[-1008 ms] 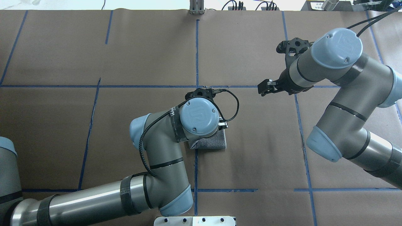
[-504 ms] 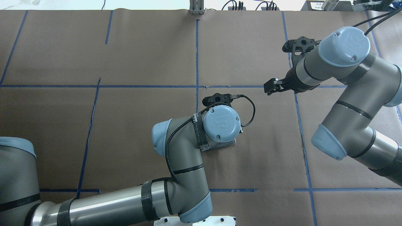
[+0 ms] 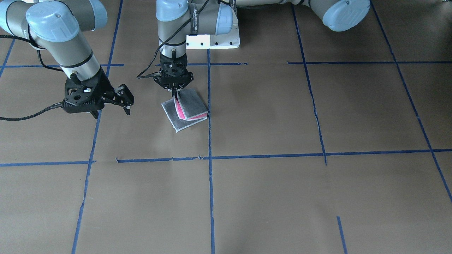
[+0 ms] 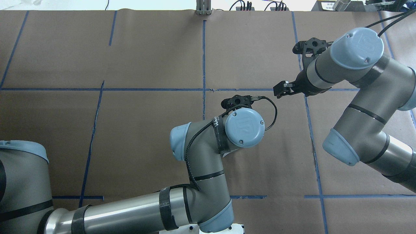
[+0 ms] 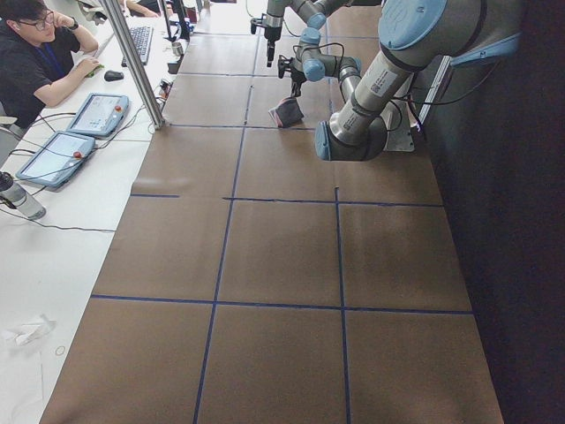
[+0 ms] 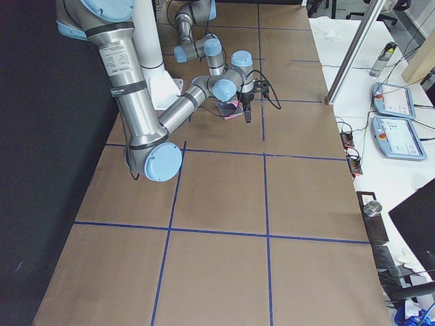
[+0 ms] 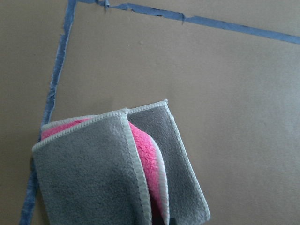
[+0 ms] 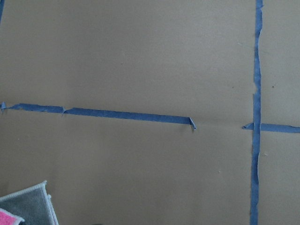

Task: Fold towel twice with both arms
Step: 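Lift and fold the grasped end over toward the other end with the left gripper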

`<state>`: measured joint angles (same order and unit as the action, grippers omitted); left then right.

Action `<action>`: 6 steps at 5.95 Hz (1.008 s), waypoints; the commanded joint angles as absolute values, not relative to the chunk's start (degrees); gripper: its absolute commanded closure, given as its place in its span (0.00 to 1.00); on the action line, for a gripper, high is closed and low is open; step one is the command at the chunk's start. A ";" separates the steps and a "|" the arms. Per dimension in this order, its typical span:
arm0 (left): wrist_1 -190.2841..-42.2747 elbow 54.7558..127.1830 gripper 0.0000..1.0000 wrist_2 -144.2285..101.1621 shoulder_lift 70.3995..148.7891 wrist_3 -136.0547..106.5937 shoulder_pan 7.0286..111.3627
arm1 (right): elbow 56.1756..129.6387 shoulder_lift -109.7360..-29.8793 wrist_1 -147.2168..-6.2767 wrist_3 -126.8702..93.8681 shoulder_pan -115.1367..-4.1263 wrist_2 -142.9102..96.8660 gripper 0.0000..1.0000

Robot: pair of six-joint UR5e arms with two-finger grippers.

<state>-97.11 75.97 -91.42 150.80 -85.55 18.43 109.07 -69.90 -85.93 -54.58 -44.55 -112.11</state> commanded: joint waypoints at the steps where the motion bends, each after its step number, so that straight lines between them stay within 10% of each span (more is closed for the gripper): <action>1: -97.47 72.16 0.25 -90.44 153.54 -85.43 18.46 | 109.07 -70.05 -85.96 -51.97 -46.04 -114.67 0.00; 2: -97.30 72.25 0.00 -90.53 153.63 -83.95 18.89 | 109.07 -70.14 -85.96 -50.29 -47.19 -116.09 0.00; 4: -96.33 74.42 0.00 -95.49 151.98 -79.66 22.30 | 109.33 -72.14 -85.87 -46.08 -49.73 -118.91 0.00; 6: -87.78 91.82 0.00 -102.37 139.47 -67.23 28.45 | 109.51 -76.09 -85.87 -43.07 -52.28 -118.92 0.00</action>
<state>-92.79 82.66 -99.61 145.69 -74.06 25.58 109.41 -74.06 -85.88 -44.32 -50.93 -118.81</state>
